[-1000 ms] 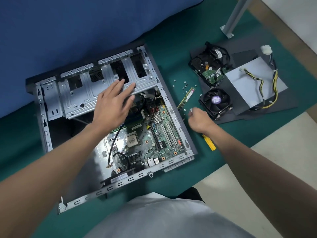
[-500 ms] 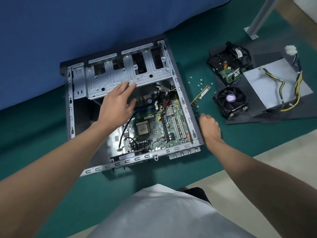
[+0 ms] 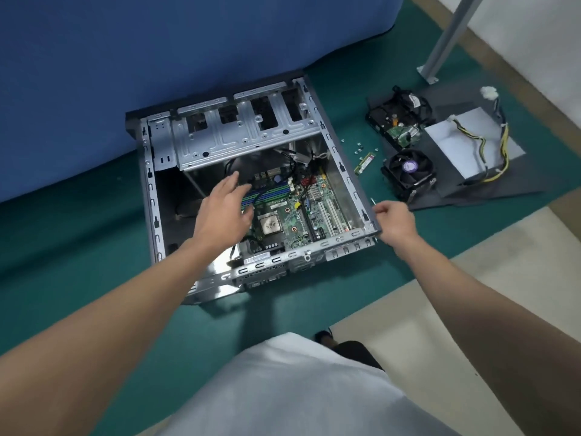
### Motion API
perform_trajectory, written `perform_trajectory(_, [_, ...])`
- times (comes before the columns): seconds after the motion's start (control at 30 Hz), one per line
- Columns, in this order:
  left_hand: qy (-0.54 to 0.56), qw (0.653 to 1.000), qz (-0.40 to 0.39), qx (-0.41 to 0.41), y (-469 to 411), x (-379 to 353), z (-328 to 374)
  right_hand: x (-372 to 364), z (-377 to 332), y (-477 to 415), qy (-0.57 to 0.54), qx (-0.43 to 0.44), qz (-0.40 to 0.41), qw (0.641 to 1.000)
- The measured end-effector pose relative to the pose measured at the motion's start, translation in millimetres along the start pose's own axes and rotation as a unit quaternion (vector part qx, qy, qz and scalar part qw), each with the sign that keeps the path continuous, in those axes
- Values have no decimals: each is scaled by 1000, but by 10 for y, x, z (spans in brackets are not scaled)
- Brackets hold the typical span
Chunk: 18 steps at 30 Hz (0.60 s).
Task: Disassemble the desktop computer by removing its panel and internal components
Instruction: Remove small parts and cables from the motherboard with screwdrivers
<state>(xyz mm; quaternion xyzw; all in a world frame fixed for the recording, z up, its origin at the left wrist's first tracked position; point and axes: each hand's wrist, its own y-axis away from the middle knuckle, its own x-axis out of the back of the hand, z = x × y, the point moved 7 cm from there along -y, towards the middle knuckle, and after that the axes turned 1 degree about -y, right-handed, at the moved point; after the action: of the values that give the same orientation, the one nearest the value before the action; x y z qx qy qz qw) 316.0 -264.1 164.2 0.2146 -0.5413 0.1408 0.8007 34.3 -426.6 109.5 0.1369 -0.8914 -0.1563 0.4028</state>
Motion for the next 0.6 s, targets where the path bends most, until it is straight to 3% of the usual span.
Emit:
perform_trajectory(0.2, [-86, 992, 40, -87, -35, 65, 115, -207, 139, -121, 150, 27, -16, 988])
perform_trajectory(0.4, [-83, 996, 38, -5, -512, 178, 55, -400, 104, -391, 213, 52, -41, 975])
perform_trajectory(0.6, [-86, 995, 55, 4, -634, 116, 215, -413, 121, -540, 261, 46, -97, 959])
